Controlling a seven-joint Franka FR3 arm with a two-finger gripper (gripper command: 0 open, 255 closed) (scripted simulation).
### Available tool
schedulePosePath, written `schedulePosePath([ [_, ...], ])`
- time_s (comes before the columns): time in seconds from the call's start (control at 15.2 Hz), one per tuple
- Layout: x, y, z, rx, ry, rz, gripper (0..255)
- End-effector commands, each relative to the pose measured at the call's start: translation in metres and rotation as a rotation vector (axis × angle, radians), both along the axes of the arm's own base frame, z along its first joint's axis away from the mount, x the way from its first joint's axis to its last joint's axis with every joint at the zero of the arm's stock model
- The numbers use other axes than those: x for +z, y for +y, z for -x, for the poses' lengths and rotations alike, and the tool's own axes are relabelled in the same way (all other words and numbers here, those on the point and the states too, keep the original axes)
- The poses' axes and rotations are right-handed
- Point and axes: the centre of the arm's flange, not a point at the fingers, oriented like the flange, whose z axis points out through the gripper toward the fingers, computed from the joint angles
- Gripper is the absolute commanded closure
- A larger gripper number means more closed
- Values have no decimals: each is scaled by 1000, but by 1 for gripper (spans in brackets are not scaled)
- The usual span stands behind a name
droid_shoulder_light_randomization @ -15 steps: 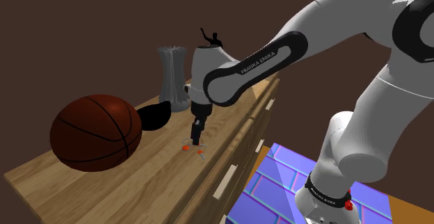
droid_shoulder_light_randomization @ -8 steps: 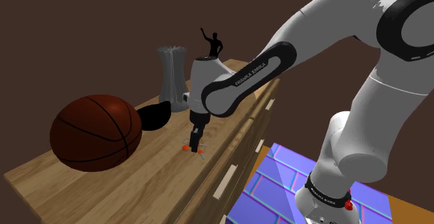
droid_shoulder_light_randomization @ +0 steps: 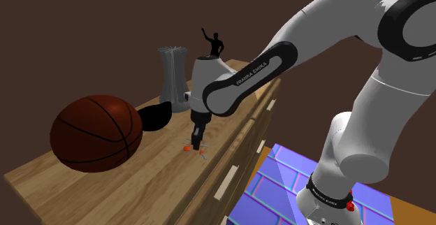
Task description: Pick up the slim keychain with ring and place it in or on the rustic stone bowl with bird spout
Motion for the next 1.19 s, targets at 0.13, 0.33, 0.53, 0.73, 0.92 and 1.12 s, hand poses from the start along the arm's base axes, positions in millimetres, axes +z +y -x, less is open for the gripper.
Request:
schedulePosePath([
  [0.13,-4,6,2,8,10,1,255],
  [0.33,-3,7,2,8,9,1,255],
  [0.53,1,4,3,9,10,1,255],
  [0.73,17,4,3,9,10,1,255],
  [0.92,33,4,3,9,10,1,255],
  [1.12,49,4,3,9,10,1,255],
])
